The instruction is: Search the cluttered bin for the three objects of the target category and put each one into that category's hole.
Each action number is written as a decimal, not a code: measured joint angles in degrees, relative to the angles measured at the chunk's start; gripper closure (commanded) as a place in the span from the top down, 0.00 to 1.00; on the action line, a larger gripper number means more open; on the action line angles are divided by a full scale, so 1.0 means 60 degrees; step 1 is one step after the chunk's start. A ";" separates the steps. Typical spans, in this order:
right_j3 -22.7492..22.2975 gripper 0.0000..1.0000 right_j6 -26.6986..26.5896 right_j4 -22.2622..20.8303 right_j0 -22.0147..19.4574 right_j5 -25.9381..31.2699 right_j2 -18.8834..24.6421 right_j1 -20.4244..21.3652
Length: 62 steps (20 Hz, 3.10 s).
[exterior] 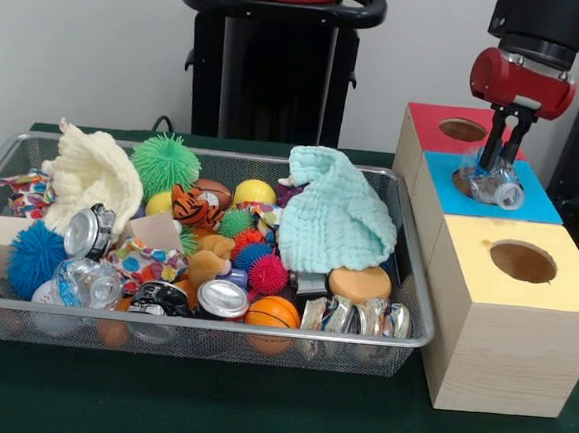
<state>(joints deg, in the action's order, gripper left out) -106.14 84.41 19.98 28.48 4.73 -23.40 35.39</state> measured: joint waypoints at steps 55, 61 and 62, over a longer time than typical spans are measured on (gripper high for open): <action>-0.0271 1.00 0.0218 -0.0037 0.0045 -0.2001 0.0302 -0.1359; -0.0184 1.00 0.0216 0.0301 0.0062 -0.2031 0.0232 -0.1473; -0.0184 1.00 0.0216 0.0313 0.0074 -0.2031 0.0223 -0.1475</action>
<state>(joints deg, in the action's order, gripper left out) -107.25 85.71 21.86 28.92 -7.45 -22.06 26.54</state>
